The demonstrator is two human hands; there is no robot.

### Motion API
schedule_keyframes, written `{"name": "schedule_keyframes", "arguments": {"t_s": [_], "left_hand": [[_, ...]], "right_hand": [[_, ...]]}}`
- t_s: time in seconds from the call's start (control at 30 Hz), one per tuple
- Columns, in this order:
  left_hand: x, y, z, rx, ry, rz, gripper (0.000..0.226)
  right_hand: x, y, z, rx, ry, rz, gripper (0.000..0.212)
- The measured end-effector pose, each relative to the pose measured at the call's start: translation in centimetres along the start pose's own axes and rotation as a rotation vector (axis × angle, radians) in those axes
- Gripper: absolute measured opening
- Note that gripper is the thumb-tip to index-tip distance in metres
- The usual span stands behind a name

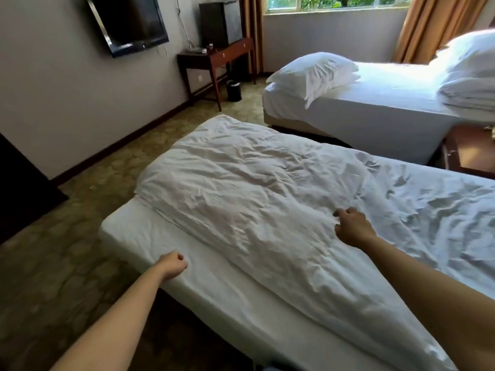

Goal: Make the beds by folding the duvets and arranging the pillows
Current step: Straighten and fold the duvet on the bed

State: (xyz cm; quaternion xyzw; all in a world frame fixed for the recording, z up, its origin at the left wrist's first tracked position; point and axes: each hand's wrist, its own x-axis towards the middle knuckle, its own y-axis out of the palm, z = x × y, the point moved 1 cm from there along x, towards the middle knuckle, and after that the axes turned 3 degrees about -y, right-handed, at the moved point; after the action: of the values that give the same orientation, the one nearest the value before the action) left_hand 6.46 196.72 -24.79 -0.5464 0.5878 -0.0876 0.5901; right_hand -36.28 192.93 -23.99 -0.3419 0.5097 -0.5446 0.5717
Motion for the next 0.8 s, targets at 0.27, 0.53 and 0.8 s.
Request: {"name": "schedule_keyframes", "arguments": {"t_s": [0.27, 0.53, 0.8], "left_hand": [[14.2, -7.6, -1.2, 0.434, 0.175, -0.148, 0.042], [28.1, -12.1, 2.4, 0.866, 0.379, -0.144, 0.041], [45.5, -3.7, 4.8, 1.053, 1.087, -0.262, 0.12]], "right_hand": [[10.8, 6.6, 4.8, -0.035, 0.198, 0.183, 0.04], [16.3, 15.4, 19.4, -0.027, 0.059, 0.312, 0.04], [13.1, 34.6, 26.5, -0.231, 0.164, 0.145, 0.1]]}}
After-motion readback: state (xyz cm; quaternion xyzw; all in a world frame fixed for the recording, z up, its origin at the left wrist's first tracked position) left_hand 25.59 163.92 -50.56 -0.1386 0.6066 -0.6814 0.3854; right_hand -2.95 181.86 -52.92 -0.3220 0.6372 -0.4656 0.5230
